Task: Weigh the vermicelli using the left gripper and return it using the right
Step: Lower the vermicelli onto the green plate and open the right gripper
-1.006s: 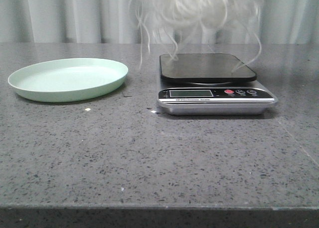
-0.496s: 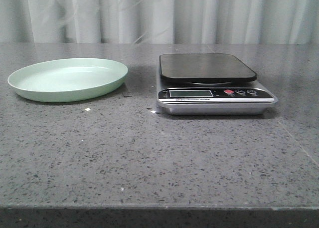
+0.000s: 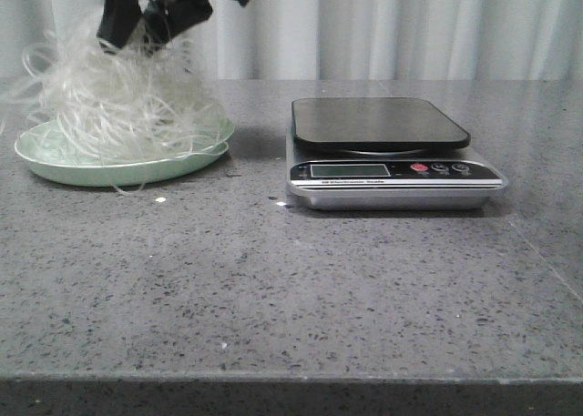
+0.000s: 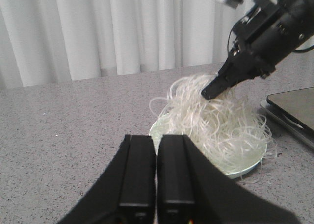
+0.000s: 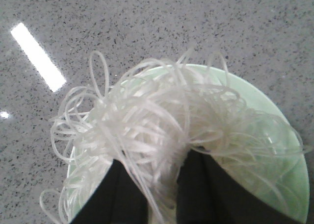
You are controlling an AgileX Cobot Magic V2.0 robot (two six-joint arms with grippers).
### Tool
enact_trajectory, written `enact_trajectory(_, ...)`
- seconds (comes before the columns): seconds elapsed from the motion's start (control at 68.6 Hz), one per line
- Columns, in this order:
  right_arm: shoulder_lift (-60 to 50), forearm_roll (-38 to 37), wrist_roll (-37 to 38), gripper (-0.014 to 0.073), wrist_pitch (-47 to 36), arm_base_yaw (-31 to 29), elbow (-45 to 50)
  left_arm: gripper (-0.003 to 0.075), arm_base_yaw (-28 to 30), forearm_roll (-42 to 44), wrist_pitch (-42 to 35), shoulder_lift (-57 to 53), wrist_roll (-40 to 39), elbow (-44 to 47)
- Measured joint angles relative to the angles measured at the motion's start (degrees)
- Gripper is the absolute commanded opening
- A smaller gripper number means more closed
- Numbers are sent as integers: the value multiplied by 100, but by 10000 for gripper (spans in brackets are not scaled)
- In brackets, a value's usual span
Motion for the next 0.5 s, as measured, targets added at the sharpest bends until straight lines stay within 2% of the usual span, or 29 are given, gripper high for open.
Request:
enact_trajectory(0.321,146,0,0,171,-5,0,0,137,0,0,0,0,0,0)
enact_trajectory(0.408,146,0,0,225,5,0,0,137,0,0,0,0,0,0)
enact_trajectory(0.496,146,0,0,349,5,0,0,137,0,0,0,0,0,0)
